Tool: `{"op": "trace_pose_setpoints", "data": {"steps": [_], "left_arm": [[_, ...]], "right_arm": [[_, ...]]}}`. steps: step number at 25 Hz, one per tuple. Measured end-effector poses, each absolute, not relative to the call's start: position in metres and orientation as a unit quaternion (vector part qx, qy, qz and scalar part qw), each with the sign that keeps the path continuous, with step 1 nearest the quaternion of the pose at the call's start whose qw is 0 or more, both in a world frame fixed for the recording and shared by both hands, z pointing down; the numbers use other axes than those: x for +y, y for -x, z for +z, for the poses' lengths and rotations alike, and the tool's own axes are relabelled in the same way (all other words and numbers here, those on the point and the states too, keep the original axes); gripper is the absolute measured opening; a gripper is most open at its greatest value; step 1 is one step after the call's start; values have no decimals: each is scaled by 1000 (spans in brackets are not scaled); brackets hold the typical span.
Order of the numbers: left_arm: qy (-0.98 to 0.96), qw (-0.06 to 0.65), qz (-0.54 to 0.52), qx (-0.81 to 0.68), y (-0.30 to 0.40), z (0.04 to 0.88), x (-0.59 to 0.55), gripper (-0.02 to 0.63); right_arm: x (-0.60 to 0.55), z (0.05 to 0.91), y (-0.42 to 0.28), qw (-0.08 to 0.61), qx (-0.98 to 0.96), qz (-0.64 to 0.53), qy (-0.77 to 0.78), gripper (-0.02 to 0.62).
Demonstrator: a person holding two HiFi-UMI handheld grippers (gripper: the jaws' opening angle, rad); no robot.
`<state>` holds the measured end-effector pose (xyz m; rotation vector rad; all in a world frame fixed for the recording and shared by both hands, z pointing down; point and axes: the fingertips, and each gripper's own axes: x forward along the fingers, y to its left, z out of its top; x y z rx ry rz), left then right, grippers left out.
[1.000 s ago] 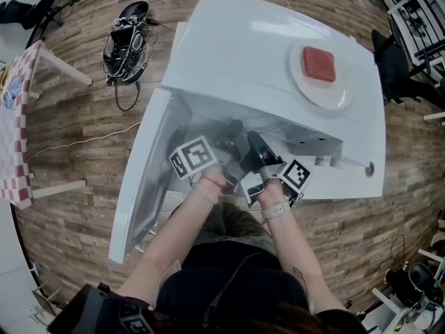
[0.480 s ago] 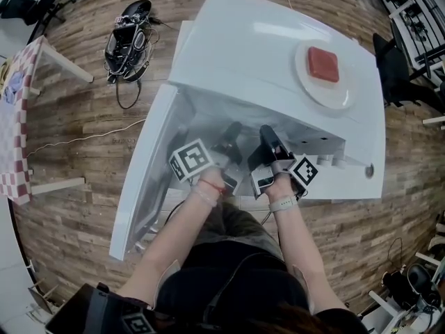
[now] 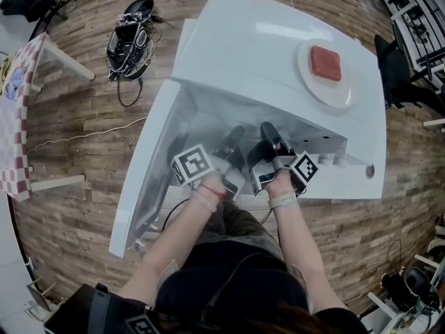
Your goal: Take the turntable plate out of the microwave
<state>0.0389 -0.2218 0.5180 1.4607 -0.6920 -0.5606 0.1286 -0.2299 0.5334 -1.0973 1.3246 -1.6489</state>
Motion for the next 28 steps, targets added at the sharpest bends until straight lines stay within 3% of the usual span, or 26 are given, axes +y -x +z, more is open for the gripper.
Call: {"op": "trace_pose_setpoints", "data": {"steps": [17,28], "left_arm": [[-701,584,-223,-345,-26,521,-232,77],[-711,575,-220,-340,-18,524,-242,101]], "right_arm": [[-221,525,-125,363,561,-618,415,40],[-210,521,-126,352,574,-619,404,40]]}}
